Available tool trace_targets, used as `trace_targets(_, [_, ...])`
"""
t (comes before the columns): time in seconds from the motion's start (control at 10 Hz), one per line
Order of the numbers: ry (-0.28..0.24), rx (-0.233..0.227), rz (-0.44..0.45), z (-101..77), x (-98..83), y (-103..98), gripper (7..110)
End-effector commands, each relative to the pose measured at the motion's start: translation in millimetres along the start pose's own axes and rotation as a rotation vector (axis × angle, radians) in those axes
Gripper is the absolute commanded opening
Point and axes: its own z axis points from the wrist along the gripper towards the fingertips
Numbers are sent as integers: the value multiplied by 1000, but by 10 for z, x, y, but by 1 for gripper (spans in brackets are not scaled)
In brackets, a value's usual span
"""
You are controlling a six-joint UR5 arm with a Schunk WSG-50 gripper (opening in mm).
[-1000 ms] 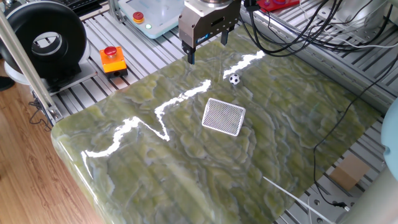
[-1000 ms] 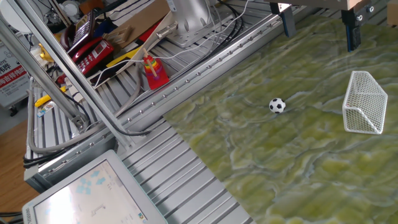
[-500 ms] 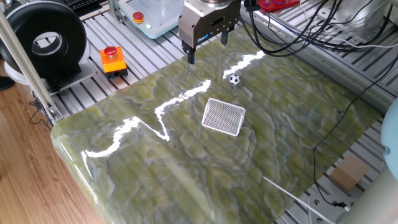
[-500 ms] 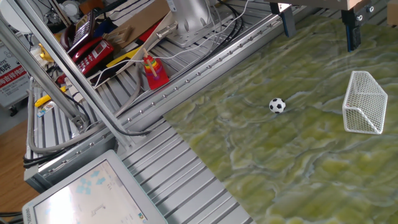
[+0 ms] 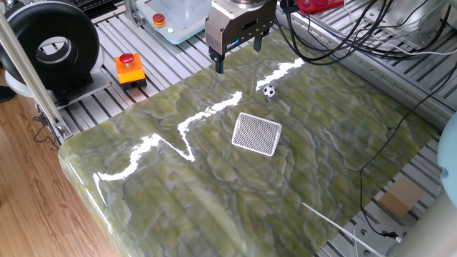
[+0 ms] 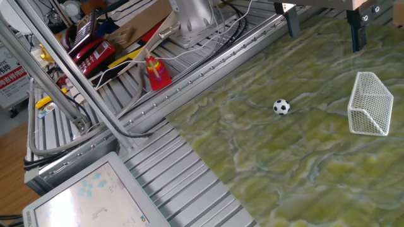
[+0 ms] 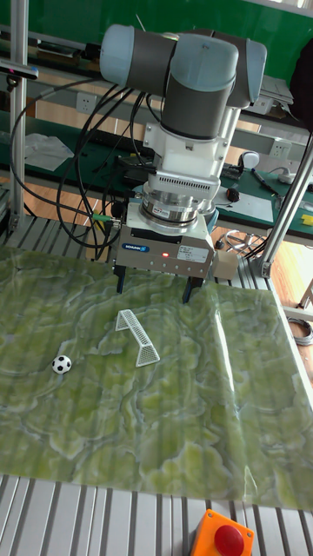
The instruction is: Push the soccer ball into the goal
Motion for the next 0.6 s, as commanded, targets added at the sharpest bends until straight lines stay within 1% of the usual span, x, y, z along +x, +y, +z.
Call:
trace_targets(0.0, [45, -2, -219, -2, 113, 14, 109])
trace_targets(0.1, [43, -3, -219, 6, 111, 14, 109])
trace_targets(0.2, [43, -5, -219, 7, 111, 16, 7])
trace_targets(0.5, [43, -3, -221, 8, 111, 13, 7])
